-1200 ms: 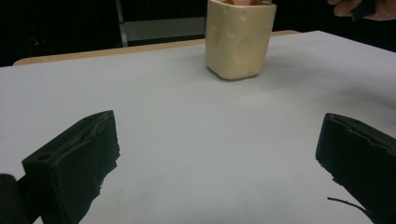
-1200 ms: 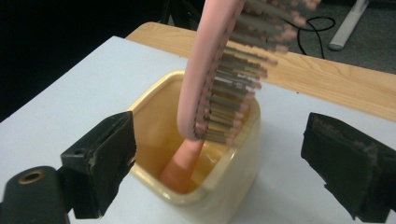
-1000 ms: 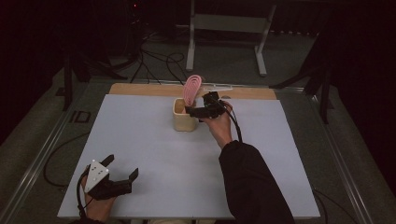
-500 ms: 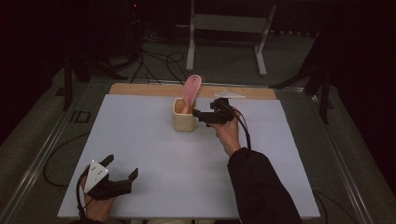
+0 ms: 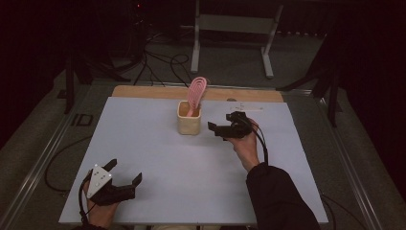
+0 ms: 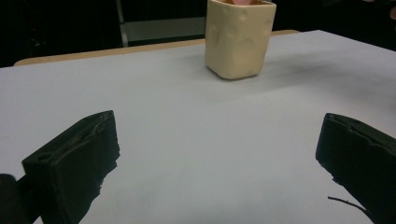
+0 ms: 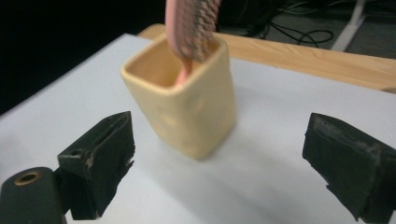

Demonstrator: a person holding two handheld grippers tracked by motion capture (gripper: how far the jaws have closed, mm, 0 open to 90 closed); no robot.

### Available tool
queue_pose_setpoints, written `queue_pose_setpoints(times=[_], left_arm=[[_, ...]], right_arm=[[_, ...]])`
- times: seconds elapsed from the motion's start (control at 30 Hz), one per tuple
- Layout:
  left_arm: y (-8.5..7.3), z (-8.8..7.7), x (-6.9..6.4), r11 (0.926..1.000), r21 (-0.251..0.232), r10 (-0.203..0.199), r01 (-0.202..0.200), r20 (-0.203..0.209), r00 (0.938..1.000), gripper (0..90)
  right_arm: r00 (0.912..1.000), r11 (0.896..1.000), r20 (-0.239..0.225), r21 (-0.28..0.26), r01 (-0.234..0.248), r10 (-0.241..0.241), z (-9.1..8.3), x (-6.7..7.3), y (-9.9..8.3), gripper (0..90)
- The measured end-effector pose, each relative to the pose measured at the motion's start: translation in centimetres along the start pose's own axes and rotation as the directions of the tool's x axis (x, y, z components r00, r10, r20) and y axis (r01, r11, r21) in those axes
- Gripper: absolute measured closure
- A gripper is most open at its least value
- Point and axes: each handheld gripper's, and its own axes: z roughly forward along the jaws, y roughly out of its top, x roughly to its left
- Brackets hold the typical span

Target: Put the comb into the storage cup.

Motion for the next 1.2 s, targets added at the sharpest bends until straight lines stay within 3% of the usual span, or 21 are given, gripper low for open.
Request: queue_pose_setpoints(times=[0.1,0.43,0.63,1.03,1.2], left_arm=[[0.0,0.0,0.0,1.0,0.006,0.008,-0.008,-0.003,1.0,0.1],[0.0,0.1,-0.1,0.9998,0.014,0.016,-0.015,-0.012,0.9998,0.0],[0.1,0.3,-0.3,0.9989,0.028,0.037,-0.036,-0.029,0.9989,0.0],[0.5,-0.1,-0.2,0.9993,0.012,0.036,-0.035,-0.054,0.9979,0.0],[0.6,-0.3,-0.3,0.9995,0.002,0.03,-0.03,-0.063,0.9976,0.0]], right_arm=[[0.9998,1.0,0.014,0.005,0.014,-0.014,-1.3,-0.5,-1.3,8.9],[0.9991,0.999,0.031,-0.026,-0.027,0.028,-5.6,-2.2,-4.2,9.0],[0.9972,0.999,0.074,-0.038,-0.004,0.007,-8.3,-2.7,-6.4,8.9],[0.9884,0.992,0.103,-0.041,0.116,-0.112,-11.4,-0.8,-9.6,9.0],[0.989,0.988,0.091,-0.087,0.124,-0.116,-12.6,-0.4,-11.0,9.0]])
